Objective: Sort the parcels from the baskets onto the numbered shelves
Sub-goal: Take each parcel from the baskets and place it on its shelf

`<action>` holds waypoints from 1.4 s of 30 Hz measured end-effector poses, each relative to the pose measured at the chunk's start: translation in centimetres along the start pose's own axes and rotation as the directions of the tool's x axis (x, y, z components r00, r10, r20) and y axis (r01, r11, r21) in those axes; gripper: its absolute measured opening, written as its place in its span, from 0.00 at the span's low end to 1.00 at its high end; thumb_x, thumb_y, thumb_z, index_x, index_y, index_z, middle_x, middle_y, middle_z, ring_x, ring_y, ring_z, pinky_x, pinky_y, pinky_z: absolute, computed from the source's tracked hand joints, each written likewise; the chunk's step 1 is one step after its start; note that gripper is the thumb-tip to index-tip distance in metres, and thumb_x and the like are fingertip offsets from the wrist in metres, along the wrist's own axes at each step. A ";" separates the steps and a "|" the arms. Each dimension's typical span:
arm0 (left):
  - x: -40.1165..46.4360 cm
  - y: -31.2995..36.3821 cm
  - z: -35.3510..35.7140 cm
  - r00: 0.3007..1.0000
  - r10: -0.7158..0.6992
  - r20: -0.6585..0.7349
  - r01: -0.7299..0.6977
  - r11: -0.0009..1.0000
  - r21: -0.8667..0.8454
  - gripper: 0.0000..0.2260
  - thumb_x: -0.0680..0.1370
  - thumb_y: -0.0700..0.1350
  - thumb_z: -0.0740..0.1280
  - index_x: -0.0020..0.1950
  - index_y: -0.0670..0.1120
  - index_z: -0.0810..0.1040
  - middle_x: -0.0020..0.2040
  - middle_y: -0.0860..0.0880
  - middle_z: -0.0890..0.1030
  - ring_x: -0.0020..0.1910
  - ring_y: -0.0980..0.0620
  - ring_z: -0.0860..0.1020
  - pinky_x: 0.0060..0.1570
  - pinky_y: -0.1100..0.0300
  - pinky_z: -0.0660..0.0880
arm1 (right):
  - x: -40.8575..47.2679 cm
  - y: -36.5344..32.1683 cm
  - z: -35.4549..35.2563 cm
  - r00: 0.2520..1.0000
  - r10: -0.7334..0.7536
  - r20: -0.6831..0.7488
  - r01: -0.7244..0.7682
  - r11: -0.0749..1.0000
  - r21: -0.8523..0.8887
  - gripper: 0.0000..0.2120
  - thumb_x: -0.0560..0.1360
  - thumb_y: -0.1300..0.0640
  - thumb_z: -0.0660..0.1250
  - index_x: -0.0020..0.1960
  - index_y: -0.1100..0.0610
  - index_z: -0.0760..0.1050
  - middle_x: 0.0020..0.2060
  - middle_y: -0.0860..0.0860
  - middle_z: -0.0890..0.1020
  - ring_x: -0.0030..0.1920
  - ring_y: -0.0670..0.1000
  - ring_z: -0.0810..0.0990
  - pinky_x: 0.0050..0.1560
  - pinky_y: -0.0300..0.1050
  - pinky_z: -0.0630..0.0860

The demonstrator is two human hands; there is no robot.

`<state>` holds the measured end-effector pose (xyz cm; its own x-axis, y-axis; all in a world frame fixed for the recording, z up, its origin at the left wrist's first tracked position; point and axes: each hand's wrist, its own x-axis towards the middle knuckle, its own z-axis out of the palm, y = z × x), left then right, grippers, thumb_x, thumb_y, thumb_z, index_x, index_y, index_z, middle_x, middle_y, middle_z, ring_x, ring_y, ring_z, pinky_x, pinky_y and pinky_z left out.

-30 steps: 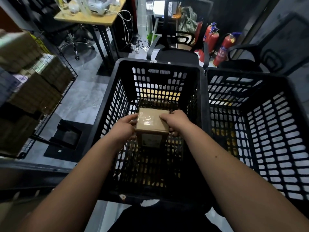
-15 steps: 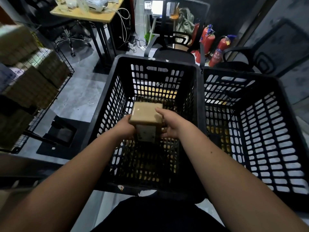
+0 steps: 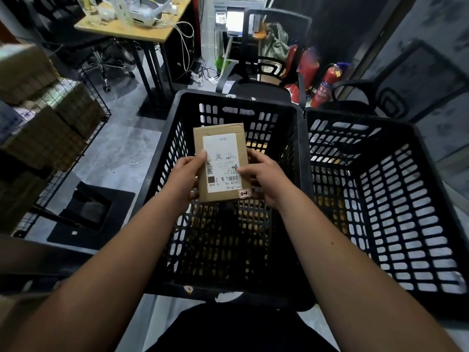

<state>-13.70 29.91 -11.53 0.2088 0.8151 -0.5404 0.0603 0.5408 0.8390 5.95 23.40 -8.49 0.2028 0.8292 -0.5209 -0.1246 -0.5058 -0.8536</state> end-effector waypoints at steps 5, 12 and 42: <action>-0.8 0.3 -0.5 0.988 -0.067 0.139 0.075 0.996 -0.056 0.21 0.78 0.62 0.70 0.64 0.49 0.82 0.62 0.41 0.85 0.60 0.41 0.82 0.60 0.45 0.77 | -0.1 -0.5 -0.4 0.999 -0.022 0.025 0.019 0.992 0.122 0.26 0.78 0.63 0.69 0.74 0.48 0.73 0.57 0.55 0.86 0.48 0.54 0.88 0.37 0.46 0.82; -1.9 2.1 0.6 0.994 -0.035 0.106 0.064 0.956 -0.287 0.18 0.76 0.53 0.74 0.63 0.48 0.81 0.50 0.45 0.84 0.48 0.48 0.78 0.48 0.54 0.75 | -0.4 -1.2 0.6 0.993 -0.056 -0.106 0.070 0.988 0.139 0.40 0.77 0.45 0.75 0.82 0.47 0.59 0.69 0.52 0.77 0.61 0.54 0.80 0.51 0.53 0.80; -2.7 2.1 -1.2 0.981 -0.049 0.188 0.094 0.967 -0.239 0.13 0.76 0.44 0.74 0.61 0.51 0.80 0.55 0.47 0.83 0.55 0.45 0.81 0.61 0.45 0.76 | 1.3 1.2 0.1 0.983 -0.013 -0.185 0.101 0.874 0.475 0.52 0.60 0.40 0.83 0.78 0.53 0.67 0.65 0.56 0.81 0.62 0.61 0.81 0.62 0.64 0.79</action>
<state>-15.35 29.10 -8.39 0.3857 0.7341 -0.5589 -0.1553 0.6487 0.7450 5.97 23.87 -10.23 0.3807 0.7775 -0.5006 -0.5501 -0.2447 -0.7985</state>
